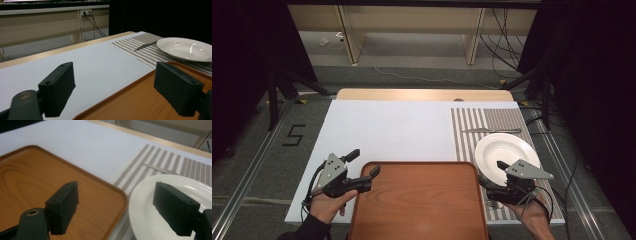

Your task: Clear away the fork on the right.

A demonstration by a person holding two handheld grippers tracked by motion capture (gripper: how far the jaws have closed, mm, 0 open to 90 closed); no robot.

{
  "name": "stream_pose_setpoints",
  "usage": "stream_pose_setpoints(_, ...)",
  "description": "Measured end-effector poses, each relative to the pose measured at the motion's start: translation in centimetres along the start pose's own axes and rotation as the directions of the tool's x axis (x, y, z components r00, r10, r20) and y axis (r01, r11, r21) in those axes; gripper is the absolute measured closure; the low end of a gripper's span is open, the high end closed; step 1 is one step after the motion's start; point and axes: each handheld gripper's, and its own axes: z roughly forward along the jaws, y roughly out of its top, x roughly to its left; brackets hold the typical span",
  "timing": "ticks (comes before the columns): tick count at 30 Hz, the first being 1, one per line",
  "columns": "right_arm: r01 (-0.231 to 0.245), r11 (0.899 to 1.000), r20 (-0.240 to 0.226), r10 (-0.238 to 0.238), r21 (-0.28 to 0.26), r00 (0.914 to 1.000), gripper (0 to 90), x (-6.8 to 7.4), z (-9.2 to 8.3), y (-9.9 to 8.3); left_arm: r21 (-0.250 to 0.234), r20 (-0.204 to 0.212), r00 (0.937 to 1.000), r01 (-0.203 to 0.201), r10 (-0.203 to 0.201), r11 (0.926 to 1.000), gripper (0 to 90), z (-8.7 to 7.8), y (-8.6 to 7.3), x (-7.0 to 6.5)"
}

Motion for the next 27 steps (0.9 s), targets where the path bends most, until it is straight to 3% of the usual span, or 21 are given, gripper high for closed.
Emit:
stream_pose_setpoints(5,0.009,0.999,0.019,-0.010,0.045,0.9998,20.0,-0.4,-0.1,-0.3,0.001,0.002,1.0000,-0.001,0.001,1.0000,16.5,0.0,0.0,0.0)
stream_pose_setpoints(11,-0.033,0.993,0.030,0.030,0.116,0.9991,18.2,-1.0,-0.2,-1.0,-0.002,0.002,1.0000,-0.001,0.001,1.0000,16.5,0.0,0.0,0.0)
stream_pose_setpoints(18,-0.054,0.987,0.023,0.051,0.154,0.9985,15.9,-1.6,-0.5,-1.4,0.003,0.004,1.0000,-0.005,0.005,1.0000,16.5,0.0,0.0,0.0)
stream_pose_setpoints(27,-0.018,0.968,-0.007,0.020,0.251,0.9998,16.6,-1.6,-0.5,-2.0,0.003,0.005,1.0000,-0.003,0.003,1.0000,16.5,0.0,0.0,0.1)
